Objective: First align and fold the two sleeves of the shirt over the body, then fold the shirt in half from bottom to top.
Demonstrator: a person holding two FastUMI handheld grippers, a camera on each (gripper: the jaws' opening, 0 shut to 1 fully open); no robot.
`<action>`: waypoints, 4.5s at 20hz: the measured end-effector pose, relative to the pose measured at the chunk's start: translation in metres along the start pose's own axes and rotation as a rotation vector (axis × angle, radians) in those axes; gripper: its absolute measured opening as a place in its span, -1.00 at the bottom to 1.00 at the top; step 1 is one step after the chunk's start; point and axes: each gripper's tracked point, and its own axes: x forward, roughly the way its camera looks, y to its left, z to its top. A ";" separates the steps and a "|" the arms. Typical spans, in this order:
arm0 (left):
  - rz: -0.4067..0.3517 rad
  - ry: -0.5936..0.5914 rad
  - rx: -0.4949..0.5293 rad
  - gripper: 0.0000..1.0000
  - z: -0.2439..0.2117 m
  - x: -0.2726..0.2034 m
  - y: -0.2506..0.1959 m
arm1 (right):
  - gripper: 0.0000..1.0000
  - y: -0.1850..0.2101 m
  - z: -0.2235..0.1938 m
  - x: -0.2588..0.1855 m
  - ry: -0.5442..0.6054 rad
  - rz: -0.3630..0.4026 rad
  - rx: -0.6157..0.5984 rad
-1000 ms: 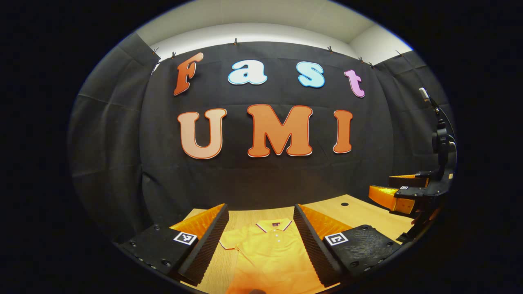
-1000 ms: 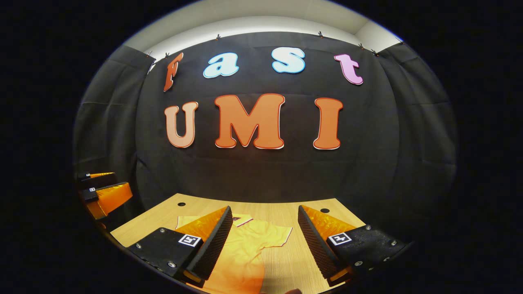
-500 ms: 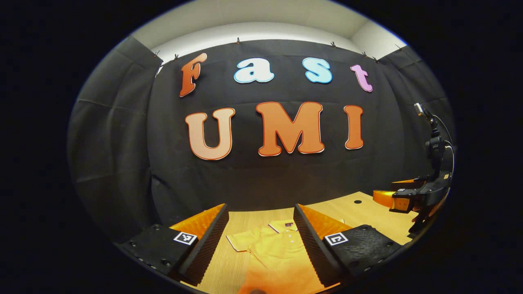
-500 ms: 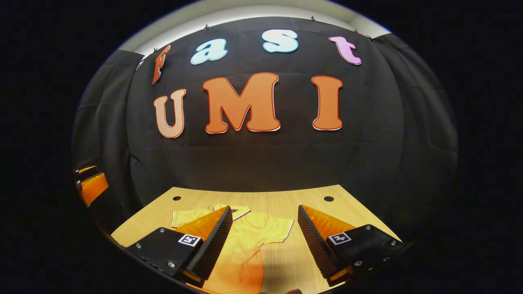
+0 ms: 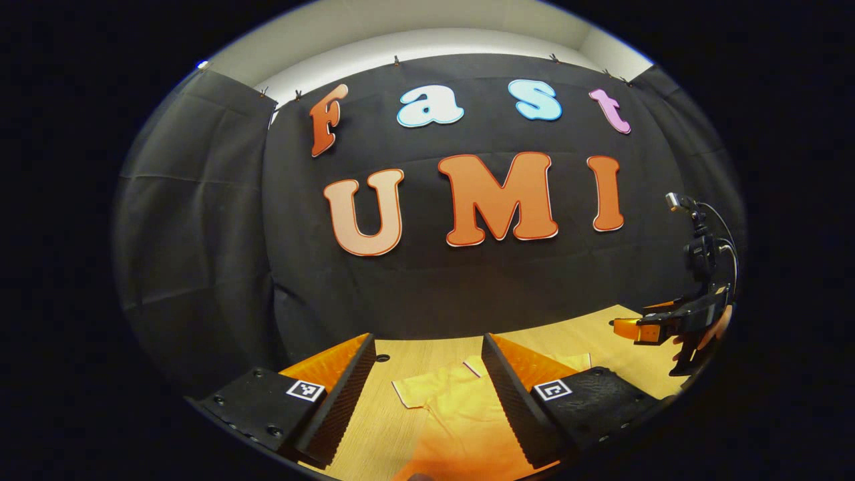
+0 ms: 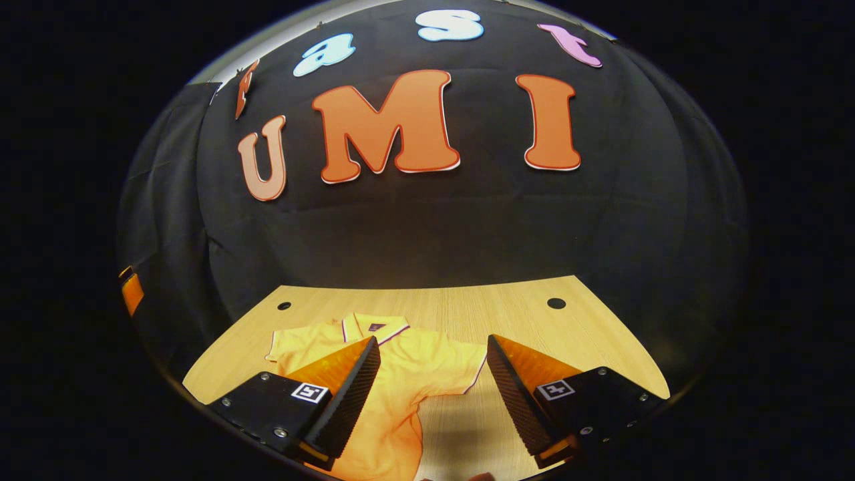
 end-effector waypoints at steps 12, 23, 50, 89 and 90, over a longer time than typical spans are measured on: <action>0.147 0.121 0.005 0.96 -0.036 -0.011 0.016 | 0.96 -0.020 -0.061 0.072 0.291 0.020 0.109; 0.231 0.257 -0.012 0.96 -0.074 -0.016 0.013 | 0.94 -0.048 -0.118 0.125 0.551 -0.033 0.156; 0.265 0.409 -0.019 0.96 -0.107 -0.017 -0.008 | -0.89 -0.051 -0.150 0.190 0.845 -0.026 0.223; 0.037 0.576 -0.315 0.96 -0.167 0.108 0.042 | 0.80 0.031 -0.071 0.112 0.557 0.149 0.304; 0.008 0.596 -0.318 0.96 -0.171 0.118 0.043 | 0.82 0.028 -0.072 0.104 0.548 0.130 0.307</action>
